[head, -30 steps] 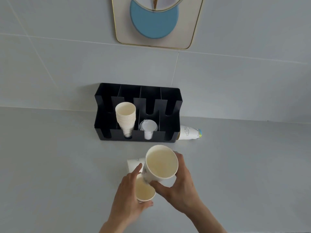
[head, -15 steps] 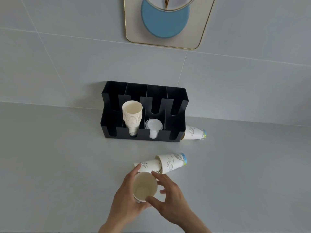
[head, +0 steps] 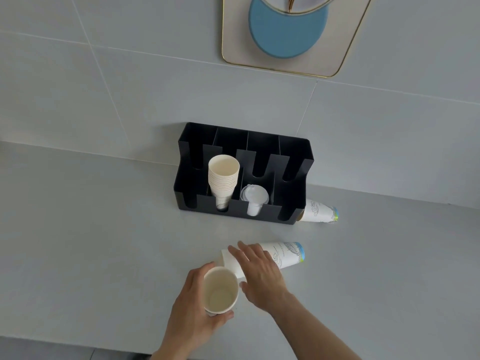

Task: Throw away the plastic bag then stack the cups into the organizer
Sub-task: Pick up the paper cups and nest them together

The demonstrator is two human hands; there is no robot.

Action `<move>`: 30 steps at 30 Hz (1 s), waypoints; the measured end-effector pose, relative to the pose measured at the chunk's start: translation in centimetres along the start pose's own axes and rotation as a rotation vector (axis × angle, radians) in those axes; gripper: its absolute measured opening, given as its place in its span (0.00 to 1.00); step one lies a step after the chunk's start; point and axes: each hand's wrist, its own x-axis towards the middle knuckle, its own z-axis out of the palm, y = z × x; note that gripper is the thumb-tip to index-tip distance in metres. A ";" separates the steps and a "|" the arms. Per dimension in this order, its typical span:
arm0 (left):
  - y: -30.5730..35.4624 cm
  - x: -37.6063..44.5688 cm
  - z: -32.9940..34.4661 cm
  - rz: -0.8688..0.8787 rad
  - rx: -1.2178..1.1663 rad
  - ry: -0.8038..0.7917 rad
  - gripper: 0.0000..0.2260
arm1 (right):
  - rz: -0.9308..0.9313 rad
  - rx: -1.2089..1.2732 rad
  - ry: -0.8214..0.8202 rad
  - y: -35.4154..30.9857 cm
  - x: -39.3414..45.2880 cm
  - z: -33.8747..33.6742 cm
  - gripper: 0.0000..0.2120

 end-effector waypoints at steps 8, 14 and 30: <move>-0.9 -0.2 -0.4 -0.029 0.020 0.026 0.47 | -0.011 -0.151 0.046 -0.3 3.0 2.3 0.41; -0.9 1.1 -0.2 -0.023 0.015 0.049 0.50 | 0.224 0.516 0.447 -0.3 3.8 -3.0 0.47; 0.1 5.6 1.6 -0.049 -0.058 0.062 0.53 | 0.101 0.625 0.273 -2.8 -2.2 -2.9 0.44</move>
